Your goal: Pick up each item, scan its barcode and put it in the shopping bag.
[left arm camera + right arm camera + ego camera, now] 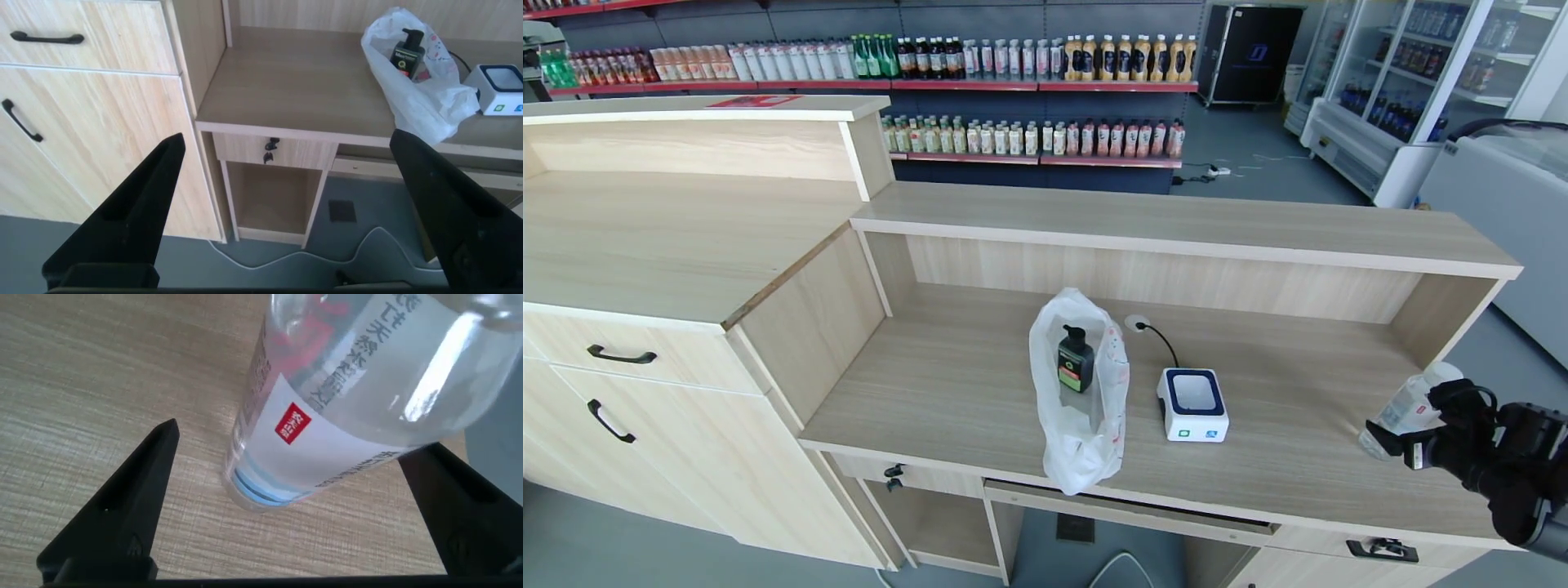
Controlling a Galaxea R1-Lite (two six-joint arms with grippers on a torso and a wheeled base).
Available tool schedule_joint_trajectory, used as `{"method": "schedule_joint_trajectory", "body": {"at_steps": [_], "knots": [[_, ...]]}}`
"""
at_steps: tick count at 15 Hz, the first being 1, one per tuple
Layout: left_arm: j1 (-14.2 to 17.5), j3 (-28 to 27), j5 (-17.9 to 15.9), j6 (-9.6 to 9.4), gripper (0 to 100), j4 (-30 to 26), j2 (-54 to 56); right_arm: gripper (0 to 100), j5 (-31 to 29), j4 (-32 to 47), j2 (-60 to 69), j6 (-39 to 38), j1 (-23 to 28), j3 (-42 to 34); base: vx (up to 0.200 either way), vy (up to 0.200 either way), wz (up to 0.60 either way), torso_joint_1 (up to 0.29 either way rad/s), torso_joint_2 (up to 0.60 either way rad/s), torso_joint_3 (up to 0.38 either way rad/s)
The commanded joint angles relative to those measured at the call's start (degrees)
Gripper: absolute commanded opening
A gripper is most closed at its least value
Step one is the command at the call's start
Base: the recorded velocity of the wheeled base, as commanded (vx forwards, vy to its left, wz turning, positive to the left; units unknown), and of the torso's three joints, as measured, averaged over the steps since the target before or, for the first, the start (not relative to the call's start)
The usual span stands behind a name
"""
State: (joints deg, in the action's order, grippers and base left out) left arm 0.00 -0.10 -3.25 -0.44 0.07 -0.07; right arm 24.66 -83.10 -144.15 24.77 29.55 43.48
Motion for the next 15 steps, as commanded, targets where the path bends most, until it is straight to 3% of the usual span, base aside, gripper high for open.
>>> {"method": "schedule_joint_trajectory", "body": {"at_steps": [1,15], "knots": [[0.00,0.01,0.00,0.00,100,0.01,-0.01,100,0.04,0.75,-0.69,0.01,-0.63,1.34,0.000,0.000,0.00,0.000,0.00,0.000],[0.00,0.01,0.00,0.00,100,-0.07,-0.01,100,0.04,2.60,-1.74,-1.74,-3.18,7.05,0.000,0.000,0.00,0.000,0.00,0.000]]}}
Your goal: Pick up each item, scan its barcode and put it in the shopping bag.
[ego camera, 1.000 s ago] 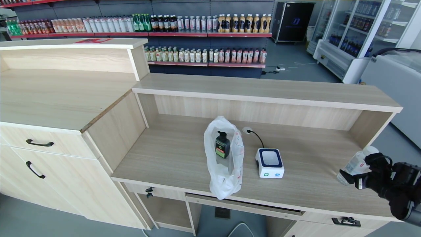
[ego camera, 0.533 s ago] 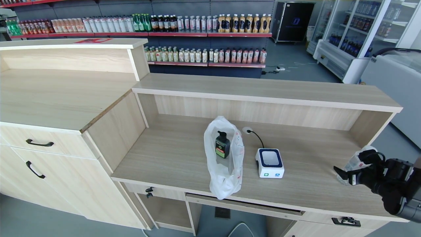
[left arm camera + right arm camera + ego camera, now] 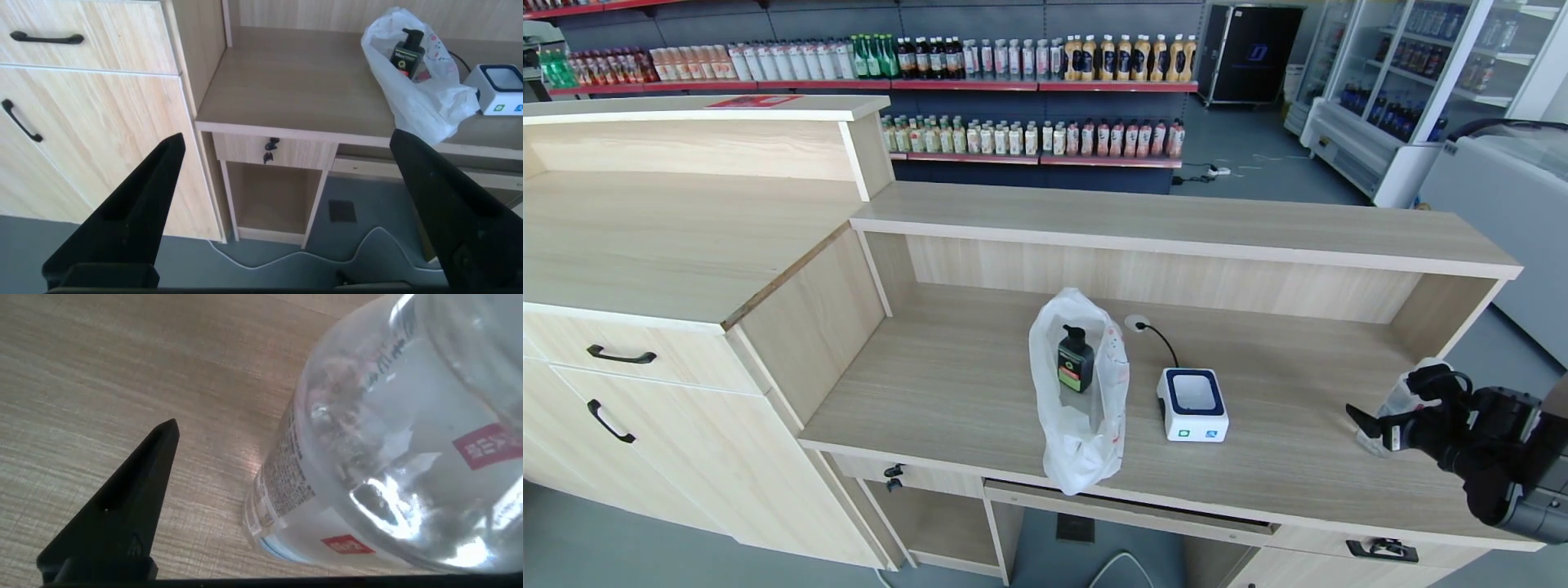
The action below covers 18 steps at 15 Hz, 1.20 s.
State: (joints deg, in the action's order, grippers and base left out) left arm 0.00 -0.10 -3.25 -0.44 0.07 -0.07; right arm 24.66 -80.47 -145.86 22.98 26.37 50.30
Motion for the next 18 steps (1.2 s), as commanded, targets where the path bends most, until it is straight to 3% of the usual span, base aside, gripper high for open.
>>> {"method": "schedule_joint_trajectory", "body": {"at_steps": [1,4,5,18], "knots": [[0.00,0.01,0.00,0.00,100,0.01,-0.01,100,0.04,-0.04,-0.04,0.05,0.00,0.50,0.000,0.000,0.00,0.000,0.00,0.000],[0.00,0.01,0.00,0.09,100,0.01,-0.01,100,0.04,-0.13,-0.21,-0.22,0.00,0.50,0.000,0.000,0.00,0.000,0.00,0.000],[0.00,0.01,0.00,0.09,100,0.01,-0.01,0,0.04,-0.13,-0.30,-0.22,0.00,0.59,0.000,0.000,0.00,0.000,0.00,0.000],[0.00,0.01,0.00,0.09,100,0.01,-0.01,0,0.04,0.14,-1.00,-1.01,0.00,2.96,0.000,0.000,0.00,0.000,0.00,0.000]]}}
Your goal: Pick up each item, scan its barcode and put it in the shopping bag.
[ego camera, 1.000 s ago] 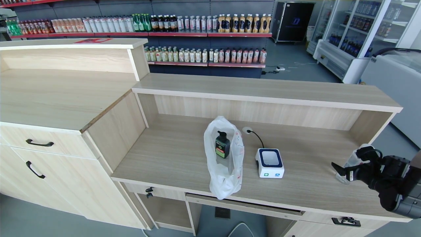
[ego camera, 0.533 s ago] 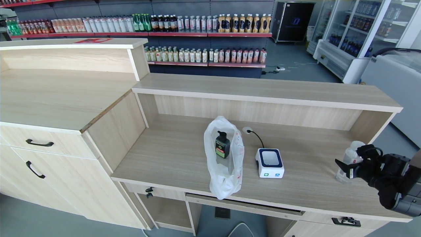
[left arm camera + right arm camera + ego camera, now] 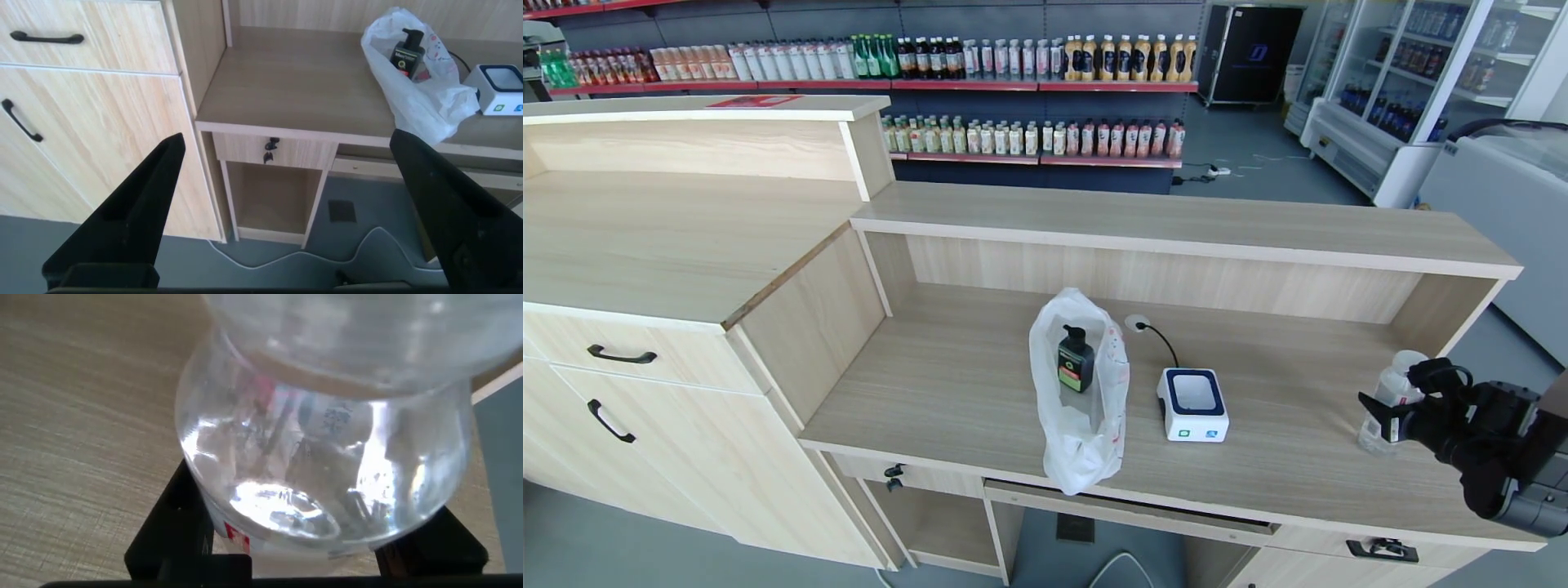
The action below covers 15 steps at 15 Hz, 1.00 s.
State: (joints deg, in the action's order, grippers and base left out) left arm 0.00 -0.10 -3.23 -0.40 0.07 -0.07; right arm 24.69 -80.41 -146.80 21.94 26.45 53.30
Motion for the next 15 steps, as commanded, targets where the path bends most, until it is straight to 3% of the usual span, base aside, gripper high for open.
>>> {"method": "schedule_joint_trajectory", "body": {"at_steps": [1,5,11,15], "knots": [[0.00,0.01,-0.02,0.05,100,0.01,-0.01,0,-0.08,0.17,0.11,0.03,-0.09,-0.04,0.000,0.000,0.00,0.000,0.00,0.000],[0.00,0.01,-0.02,0.05,100,0.01,-0.01,0,-0.16,4.47,4.94,-8.50,-0.97,-0.12,0.000,0.000,0.00,0.000,0.00,0.000],[0.00,0.01,-0.02,-0.04,100,0.01,-0.01,0,0.27,22.31,17.60,-22.38,-2.55,-0.47,0.000,0.000,0.00,0.000,0.00,0.000],[0.00,0.01,-0.02,-0.04,100,0.01,-0.01,0,7.39,36.11,29.99,-31.08,-5.36,-0.47,0.000,0.000,0.00,0.000,0.00,0.000]]}}
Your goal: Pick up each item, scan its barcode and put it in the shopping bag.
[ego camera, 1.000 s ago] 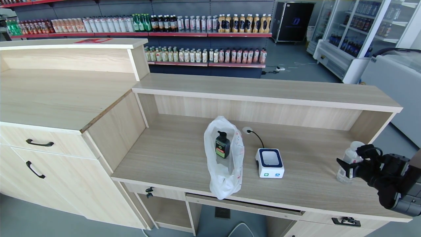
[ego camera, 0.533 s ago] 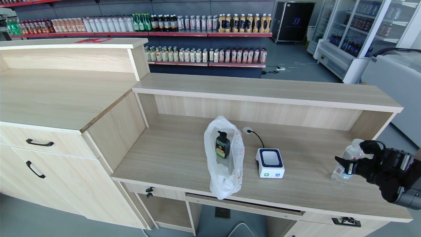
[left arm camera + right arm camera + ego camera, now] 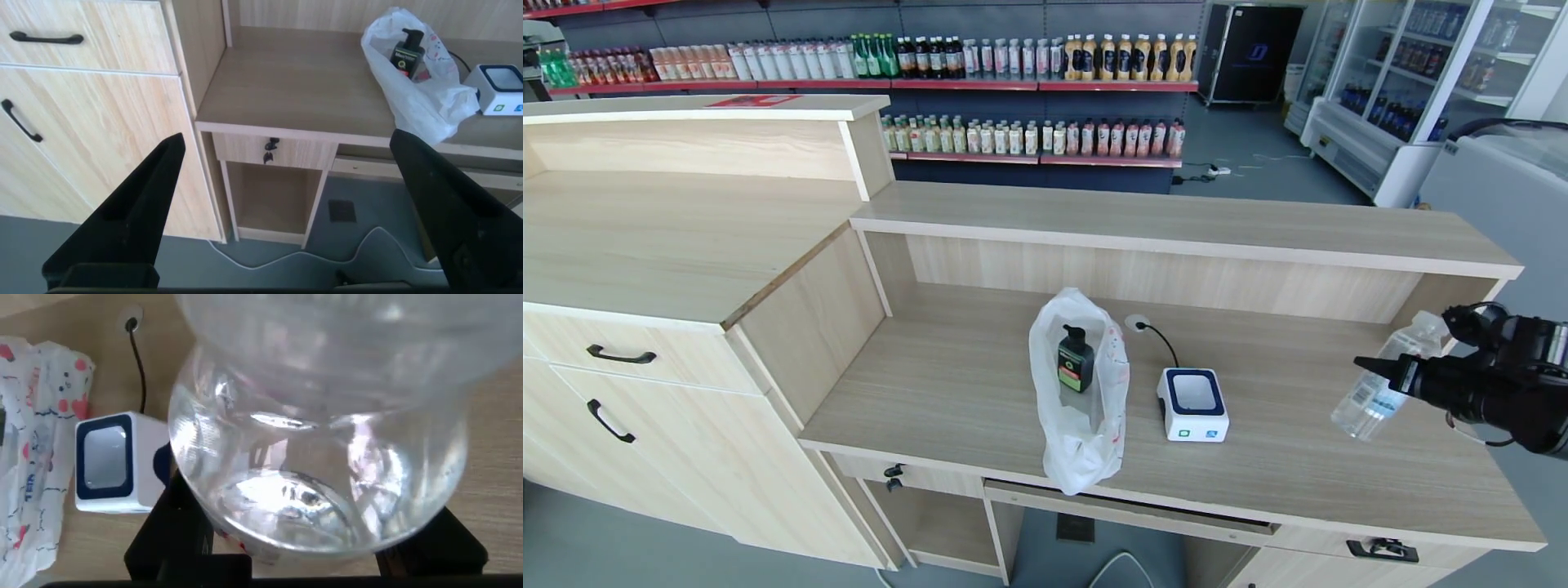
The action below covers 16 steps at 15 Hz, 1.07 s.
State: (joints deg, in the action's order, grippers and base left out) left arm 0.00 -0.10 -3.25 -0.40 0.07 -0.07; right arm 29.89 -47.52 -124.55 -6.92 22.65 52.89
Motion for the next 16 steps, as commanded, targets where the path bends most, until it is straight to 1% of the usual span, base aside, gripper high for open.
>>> {"method": "schedule_joint_trajectory", "body": {"at_steps": [1,2,3,5,6,7,8,9,11,14,16], "knots": [[0.00,0.01,0.00,0.05,100,0.01,-0.01,0,4.56,5.68,10.91,-4.33,-2.35,-0.16,0.000,0.000,0.00,0.000,0.00,0.000],[0.00,0.01,0.00,-0.04,100,0.01,-0.01,0,8.25,9.37,17.41,-8.90,-5.07,-0.25,0.000,0.000,0.00,0.000,0.00,0.000],[0.00,0.01,0.00,-0.04,100,0.01,-0.01,0,9.57,10.52,20.75,-11.18,-7.01,-0.25,0.000,0.000,0.00,0.000,0.00,0.000],[0.00,0.01,0.00,-0.04,100,0.01,-0.01,0,13.26,11.22,27.70,-17.07,-11.93,-0.34,0.000,0.000,0.00,0.000,0.00,0.000],[0.00,0.01,0.00,0.05,100,0.01,-0.01,0,13.61,11.31,29.81,-18.48,-14.12,-0.34,0.000,0.000,0.00,0.000,0.00,0.000],[0.00,0.01,0.00,-0.04,100,0.01,-0.01,0,13.61,11.40,33.06,-19.53,-17.90,-0.34,0.000,0.000,0.00,0.000,0.00,0.000],[0.00,0.01,0.00,-0.04,100,-0.07,-0.01,0,13.61,11.84,34.73,-20.06,-19.75,-0.34,0.000,0.000,0.00,0.000,0.00,0.000],[0.00,0.01,0.00,0.05,100,0.01,-0.01,0,13.61,14.82,39.12,-21.55,-24.32,-0.07,0.000,0.000,0.00,0.000,0.00,0.000],[0.00,0.01,0.00,-0.04,100,0.01,-0.01,0,13.61,19.57,44.40,-21.90,-29.95,0.19,0.000,0.000,0.00,0.000,0.00,0.000],[0.00,0.01,0.00,-0.04,100,0.01,-0.01,0,13.53,24.76,51.34,-22.34,-36.62,-0.16,0.000,0.000,0.00,0.000,0.00,0.000],[0.00,0.01,0.00,-0.04,100,0.01,-0.01,0,13.53,26.51,53.80,-22.34,-39.09,0.02,0.000,0.000,0.00,0.000,0.00,0.000]]}}
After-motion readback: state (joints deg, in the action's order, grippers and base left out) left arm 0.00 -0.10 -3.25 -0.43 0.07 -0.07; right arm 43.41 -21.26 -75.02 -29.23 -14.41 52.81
